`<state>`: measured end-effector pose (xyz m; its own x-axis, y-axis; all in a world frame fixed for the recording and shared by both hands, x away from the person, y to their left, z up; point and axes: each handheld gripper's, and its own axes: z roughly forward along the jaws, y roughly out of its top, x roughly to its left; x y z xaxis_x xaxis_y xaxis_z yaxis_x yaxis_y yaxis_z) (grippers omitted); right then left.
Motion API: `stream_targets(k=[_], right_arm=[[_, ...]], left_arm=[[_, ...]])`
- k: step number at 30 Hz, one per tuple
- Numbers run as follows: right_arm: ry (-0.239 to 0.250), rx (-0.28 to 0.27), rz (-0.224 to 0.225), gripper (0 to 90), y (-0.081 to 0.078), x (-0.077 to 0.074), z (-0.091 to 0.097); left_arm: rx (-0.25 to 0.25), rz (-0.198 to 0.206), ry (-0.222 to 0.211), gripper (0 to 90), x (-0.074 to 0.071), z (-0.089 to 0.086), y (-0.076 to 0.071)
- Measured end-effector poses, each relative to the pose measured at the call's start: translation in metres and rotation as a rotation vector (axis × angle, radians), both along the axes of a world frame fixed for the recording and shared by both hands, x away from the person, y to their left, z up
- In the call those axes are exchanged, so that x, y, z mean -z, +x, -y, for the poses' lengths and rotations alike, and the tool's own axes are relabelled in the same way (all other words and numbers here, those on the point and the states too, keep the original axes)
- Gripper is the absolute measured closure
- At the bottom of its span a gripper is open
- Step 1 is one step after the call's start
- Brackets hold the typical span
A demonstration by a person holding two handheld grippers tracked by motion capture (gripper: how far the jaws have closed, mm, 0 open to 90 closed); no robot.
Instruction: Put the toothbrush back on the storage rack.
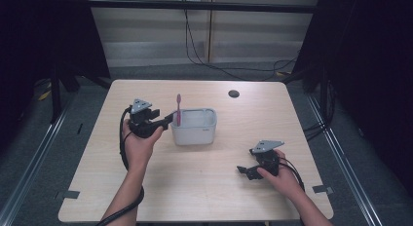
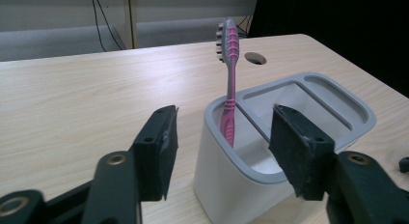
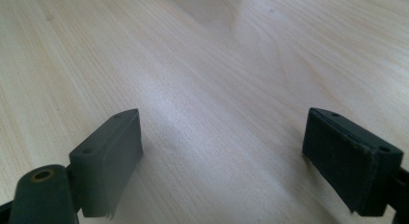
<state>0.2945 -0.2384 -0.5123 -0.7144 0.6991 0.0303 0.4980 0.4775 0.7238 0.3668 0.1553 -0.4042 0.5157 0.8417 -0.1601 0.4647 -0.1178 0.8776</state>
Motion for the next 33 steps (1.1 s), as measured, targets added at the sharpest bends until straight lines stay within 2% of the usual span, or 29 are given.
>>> stream_targets(k=[9, 22, 33], right_arm=[[0.001, 0.001, 0.0, 13.3, 0.0, 0.0, 0.0], [0.001, 0.002, -0.001, 13.3, 0.0, 0.0, 0.0], [0.001, 0.003, -0.002, 13.3, 0.0, 0.0, 0.0]], left_arm=[[0.016, 0.006, -0.015, 32.6, 0.001, -0.003, -0.004], [0.014, 0.0, -0.024, 29.7, 0.003, -0.011, -0.009], [0.027, -0.006, -0.012, 26.6, 0.008, -0.019, -0.015]])
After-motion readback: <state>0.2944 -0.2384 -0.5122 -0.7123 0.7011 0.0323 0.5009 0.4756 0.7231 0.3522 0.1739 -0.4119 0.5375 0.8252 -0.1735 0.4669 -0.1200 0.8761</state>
